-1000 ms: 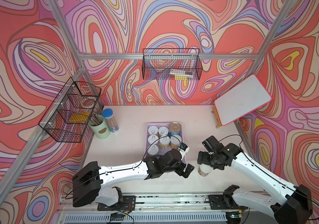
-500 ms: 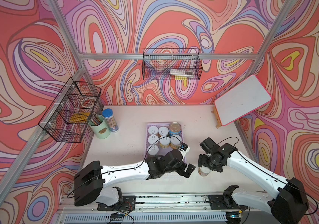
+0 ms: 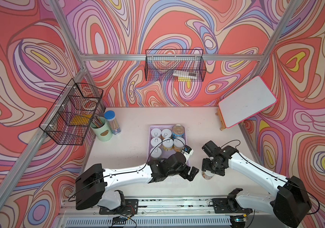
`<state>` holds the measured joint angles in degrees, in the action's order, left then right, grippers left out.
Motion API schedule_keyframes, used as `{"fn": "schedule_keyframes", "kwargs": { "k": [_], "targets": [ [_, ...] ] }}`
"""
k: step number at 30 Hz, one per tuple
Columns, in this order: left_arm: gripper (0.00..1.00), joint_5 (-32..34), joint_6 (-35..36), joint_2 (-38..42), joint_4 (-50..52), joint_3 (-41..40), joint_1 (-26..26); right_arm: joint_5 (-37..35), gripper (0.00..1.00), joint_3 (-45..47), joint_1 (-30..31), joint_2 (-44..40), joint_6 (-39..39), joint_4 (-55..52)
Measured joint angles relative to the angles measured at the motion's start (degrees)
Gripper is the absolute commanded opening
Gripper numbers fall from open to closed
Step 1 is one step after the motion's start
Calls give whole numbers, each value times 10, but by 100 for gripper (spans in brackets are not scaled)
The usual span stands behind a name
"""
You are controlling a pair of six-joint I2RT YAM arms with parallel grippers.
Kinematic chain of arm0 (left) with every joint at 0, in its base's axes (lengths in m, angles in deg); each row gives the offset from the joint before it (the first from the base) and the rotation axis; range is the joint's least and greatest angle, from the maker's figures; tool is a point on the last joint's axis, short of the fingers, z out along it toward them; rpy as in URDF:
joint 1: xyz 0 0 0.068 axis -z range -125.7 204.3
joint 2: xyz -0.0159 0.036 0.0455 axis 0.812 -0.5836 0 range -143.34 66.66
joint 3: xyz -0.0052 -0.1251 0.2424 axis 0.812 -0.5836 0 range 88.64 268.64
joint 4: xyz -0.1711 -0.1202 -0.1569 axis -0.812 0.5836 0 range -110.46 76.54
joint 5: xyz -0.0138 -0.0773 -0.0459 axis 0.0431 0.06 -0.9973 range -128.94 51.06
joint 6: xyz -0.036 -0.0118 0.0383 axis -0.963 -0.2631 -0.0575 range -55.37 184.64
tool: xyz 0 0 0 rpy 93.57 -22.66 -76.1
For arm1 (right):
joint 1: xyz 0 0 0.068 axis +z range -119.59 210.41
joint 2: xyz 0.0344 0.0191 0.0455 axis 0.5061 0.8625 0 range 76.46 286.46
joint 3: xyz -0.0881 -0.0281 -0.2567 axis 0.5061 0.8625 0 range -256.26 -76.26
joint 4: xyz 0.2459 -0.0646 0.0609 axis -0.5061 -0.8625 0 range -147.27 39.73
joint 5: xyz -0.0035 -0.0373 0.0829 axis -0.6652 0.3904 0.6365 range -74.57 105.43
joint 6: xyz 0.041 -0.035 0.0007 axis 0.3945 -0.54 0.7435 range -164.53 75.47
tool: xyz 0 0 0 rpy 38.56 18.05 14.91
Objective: Put the canned food in the basket
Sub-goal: Pick up the canned food from the center of the board.
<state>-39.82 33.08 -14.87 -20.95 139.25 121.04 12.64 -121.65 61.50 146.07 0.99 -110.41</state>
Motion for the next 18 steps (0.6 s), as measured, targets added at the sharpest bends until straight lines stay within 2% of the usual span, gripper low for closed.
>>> {"fn": "schedule_keyframes", "kwargs": {
  "k": [18],
  "targets": [
    [99, 0, -8, 0, 0, -3, 0, 3, 60, -2, 0, 5, 0, -6]
  ]
}}
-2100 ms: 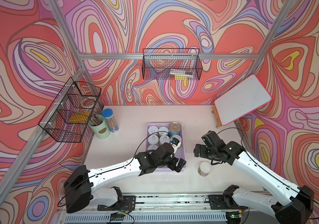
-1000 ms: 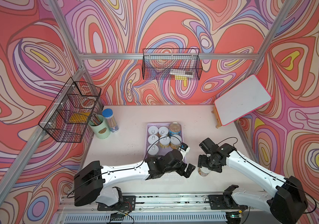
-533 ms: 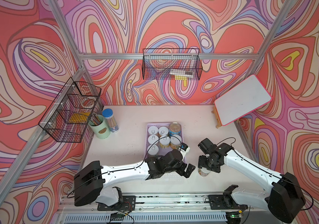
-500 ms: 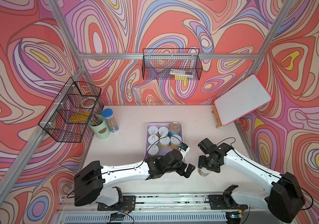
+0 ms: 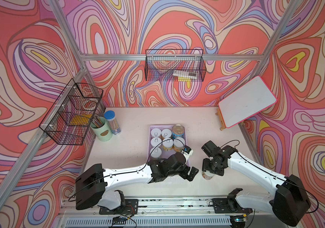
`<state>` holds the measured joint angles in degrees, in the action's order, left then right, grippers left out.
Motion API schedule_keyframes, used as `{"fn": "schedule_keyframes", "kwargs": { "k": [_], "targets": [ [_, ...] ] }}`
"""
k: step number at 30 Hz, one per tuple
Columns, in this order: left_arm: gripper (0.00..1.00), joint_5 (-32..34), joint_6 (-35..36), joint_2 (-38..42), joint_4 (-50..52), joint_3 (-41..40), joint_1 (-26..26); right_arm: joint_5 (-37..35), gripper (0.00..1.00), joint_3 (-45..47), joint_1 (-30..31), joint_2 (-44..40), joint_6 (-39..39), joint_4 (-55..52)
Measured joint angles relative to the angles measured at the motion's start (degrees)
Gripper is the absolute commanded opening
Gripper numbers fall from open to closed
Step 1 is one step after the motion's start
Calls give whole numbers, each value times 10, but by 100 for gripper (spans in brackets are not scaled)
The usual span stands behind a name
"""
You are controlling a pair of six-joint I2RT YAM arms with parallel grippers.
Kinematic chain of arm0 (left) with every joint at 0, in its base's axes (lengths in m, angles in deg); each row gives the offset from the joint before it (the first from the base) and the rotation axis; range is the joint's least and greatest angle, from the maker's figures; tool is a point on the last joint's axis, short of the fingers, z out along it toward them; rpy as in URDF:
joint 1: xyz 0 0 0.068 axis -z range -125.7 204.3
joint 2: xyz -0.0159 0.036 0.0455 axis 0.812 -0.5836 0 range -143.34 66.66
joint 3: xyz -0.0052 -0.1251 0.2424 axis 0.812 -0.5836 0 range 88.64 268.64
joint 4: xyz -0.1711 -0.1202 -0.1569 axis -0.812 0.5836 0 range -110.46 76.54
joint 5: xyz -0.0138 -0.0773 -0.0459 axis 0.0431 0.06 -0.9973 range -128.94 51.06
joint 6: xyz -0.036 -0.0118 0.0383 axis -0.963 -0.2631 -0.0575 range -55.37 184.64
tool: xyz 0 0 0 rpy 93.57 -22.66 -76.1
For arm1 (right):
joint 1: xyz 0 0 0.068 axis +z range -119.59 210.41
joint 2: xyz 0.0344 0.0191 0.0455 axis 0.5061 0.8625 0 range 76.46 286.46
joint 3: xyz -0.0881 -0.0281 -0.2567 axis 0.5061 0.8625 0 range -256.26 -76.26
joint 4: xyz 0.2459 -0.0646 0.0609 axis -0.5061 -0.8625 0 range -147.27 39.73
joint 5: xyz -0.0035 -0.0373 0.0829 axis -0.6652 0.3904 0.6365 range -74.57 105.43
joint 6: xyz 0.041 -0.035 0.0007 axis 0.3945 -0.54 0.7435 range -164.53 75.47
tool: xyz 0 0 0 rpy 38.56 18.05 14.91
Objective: Put the canned food in the basket
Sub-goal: Pick up the canned food from the center of the board.
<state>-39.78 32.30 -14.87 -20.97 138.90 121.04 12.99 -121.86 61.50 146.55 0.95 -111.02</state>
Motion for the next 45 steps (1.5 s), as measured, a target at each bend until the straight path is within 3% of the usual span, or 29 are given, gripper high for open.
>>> {"fn": "schedule_keyframes", "kwargs": {
  "k": [12, 22, 29, 45],
  "targets": [
    [99, -2, -5, 0, 1, 15, -8, -31, 53, -121, 0, -28, -18, -90],
    [99, -10, -9, 6, 1, 14, -29, -39, 49, -155, 0, -20, -41, -114],
    [99, -5, -18, 86, 2, -35, -77, -39, 47, -217, 18, 27, -54, -101],
    [99, -8, -22, 262, 56, -147, -208, -49, 45, -369, 153, 198, -25, -47]
  ]
}}
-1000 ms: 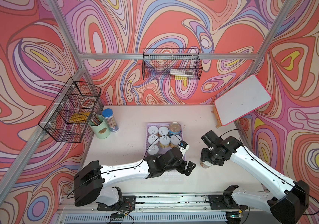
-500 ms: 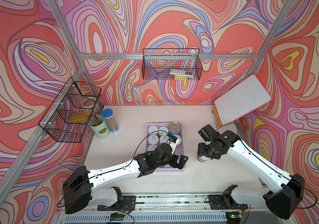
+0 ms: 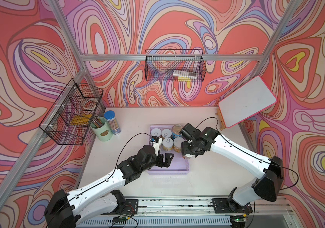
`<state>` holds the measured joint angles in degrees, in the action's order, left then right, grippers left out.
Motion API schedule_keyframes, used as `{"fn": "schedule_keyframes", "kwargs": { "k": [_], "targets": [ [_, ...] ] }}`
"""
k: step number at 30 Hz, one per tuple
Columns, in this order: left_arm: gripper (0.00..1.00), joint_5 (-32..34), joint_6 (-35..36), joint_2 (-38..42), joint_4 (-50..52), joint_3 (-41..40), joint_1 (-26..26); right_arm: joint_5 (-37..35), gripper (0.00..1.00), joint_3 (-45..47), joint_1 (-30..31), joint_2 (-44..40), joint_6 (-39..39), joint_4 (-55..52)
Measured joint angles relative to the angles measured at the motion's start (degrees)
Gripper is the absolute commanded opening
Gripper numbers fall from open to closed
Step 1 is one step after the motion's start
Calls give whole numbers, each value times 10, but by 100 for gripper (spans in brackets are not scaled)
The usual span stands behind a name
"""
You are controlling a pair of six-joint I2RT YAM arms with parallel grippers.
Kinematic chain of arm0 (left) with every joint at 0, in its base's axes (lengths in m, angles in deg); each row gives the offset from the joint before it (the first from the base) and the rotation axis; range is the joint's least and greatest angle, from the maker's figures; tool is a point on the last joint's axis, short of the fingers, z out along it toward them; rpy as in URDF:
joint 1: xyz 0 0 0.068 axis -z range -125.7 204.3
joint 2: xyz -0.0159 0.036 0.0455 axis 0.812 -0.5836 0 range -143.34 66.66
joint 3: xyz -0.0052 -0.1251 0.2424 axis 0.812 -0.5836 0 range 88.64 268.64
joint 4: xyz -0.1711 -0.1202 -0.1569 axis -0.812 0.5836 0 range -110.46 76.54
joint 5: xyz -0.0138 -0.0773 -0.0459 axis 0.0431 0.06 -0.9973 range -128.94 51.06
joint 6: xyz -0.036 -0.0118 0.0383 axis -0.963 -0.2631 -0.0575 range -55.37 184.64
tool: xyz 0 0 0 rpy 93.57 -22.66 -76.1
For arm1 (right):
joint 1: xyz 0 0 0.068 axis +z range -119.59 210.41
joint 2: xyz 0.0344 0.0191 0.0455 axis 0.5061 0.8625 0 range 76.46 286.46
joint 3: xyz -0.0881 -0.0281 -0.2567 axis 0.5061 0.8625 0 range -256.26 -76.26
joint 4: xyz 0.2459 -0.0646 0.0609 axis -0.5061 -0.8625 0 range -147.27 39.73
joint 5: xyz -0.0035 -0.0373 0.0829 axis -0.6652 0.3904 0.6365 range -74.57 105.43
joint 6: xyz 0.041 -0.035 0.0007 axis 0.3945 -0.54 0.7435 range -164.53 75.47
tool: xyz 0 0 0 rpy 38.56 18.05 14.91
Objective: Put the canned food in the basket
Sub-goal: Pick up the canned food from the center of the board, then place the canned food in the basket.
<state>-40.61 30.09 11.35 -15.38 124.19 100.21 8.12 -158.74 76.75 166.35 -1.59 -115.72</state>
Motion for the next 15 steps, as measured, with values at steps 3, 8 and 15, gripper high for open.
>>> {"fn": "schedule_keyframes", "kwargs": {
  "k": [3, 8, 15],
  "targets": [
    [99, -8, 0, 29, 17, -12, -35, 8, 44, -16, 10, 29, 8, 16],
    [99, -31, 0, 68, 37, -29, -95, 9, 43, -51, 19, 79, 30, 33],
    [99, -76, -3, 89, 48, -49, -154, 12, 42, -55, 30, 121, 76, 72]
  ]
}}
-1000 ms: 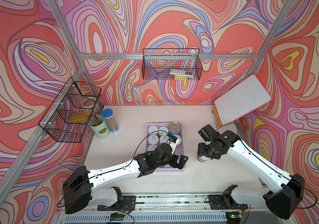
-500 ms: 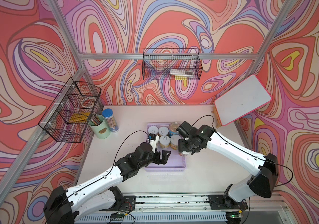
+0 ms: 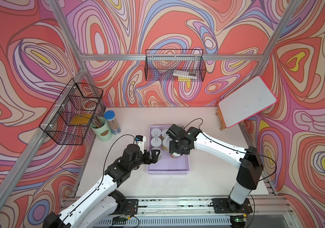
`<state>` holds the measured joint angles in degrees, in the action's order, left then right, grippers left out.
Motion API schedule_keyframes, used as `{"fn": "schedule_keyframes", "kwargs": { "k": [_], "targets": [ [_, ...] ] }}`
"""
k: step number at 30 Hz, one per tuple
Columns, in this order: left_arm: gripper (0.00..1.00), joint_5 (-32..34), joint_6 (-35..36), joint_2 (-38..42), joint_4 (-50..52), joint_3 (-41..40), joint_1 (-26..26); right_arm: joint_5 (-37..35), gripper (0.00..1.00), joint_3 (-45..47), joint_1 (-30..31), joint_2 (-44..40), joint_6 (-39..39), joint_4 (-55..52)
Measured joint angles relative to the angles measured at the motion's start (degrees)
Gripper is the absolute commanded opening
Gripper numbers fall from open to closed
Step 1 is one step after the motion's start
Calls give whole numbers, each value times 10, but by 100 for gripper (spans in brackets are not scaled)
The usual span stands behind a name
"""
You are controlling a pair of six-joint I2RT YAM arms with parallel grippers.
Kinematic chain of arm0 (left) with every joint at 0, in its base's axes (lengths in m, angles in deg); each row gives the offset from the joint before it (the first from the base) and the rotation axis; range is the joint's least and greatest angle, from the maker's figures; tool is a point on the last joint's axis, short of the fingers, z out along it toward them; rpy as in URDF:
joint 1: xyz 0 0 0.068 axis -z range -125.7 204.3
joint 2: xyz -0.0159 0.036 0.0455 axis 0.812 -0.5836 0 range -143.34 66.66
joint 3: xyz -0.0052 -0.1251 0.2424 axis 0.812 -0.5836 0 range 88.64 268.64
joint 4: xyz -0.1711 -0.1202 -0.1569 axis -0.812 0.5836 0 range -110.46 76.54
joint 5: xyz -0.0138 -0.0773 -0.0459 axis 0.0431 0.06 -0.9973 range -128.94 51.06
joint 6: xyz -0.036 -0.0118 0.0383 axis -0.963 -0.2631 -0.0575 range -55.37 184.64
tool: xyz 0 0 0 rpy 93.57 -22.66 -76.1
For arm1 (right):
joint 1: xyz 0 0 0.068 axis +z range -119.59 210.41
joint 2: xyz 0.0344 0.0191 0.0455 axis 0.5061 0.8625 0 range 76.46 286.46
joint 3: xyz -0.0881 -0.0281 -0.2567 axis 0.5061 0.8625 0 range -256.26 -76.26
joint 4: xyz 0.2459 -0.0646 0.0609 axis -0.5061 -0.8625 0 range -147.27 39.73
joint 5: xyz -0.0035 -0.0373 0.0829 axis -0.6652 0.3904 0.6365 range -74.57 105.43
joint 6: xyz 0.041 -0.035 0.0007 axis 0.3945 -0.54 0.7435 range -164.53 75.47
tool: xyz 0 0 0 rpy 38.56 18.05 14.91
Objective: Put the canned food in the basket
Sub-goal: Place the canned food in the basket.
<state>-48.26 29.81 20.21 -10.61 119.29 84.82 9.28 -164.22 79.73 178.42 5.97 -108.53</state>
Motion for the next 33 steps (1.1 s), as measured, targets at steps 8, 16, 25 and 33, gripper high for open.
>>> {"fn": "schedule_keyframes", "kwargs": {
  "k": [8, 16, 25, 33],
  "targets": [
    [99, -29, -9, 12, -1, -27, -21, -5, 41, -2, 15, 56, 63, 50],
    [99, -40, -12, 33, 5, -28, -28, -21, 41, -14, 18, 93, 83, 62],
    [99, -41, -12, 40, 11, -28, -28, -12, 40, -43, 19, 127, 81, 69],
    [99, -45, -14, 40, 13, -28, -28, -11, 49, -48, 19, 134, 74, 76]
  ]
}}
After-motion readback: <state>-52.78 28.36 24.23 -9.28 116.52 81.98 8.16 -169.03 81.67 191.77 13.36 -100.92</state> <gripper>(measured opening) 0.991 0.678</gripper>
